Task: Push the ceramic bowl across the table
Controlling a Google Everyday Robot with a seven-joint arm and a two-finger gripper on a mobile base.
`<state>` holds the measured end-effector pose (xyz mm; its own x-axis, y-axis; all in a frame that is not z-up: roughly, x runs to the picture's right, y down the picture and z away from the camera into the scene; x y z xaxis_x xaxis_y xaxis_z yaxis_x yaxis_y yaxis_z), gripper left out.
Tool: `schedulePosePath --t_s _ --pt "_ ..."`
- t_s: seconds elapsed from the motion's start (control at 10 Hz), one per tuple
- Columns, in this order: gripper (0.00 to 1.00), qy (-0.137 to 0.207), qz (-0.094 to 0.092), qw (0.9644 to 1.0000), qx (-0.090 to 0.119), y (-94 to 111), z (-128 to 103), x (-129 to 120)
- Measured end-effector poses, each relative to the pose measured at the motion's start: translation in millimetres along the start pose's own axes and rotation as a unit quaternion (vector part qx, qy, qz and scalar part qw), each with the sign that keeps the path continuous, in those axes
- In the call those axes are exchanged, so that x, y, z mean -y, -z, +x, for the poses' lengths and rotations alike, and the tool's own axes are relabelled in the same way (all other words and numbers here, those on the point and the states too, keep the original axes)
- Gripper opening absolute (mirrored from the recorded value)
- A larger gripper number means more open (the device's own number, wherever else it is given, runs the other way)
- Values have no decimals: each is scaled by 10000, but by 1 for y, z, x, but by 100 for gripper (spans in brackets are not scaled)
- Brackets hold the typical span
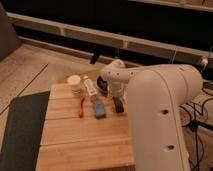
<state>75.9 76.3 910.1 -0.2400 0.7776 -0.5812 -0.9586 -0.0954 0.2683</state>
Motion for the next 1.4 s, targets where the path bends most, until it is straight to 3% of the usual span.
schedulePosePath --t_s 0.3,0.5,0.7,0.8,1.0,1.1,1.3,1.4 --pt "65 517 81 9986 45 -14 -20 -9" --pt "65 856 258 9951 415 -20 -48 -10" --pt "65 1157 182 9886 944 -19 -80 -20" --pt "65 1367 -31 9822 1287 -14 -100 -28" --pt "65 1658 -334 9717 1651 -4 -121 -36" --pt "65 1901 -506 9604 1972 8 -139 -37" --pt "65 2054 -679 9494 2278 28 -154 -35" --pt "65 2083 -778 9461 2355 40 -154 -33"
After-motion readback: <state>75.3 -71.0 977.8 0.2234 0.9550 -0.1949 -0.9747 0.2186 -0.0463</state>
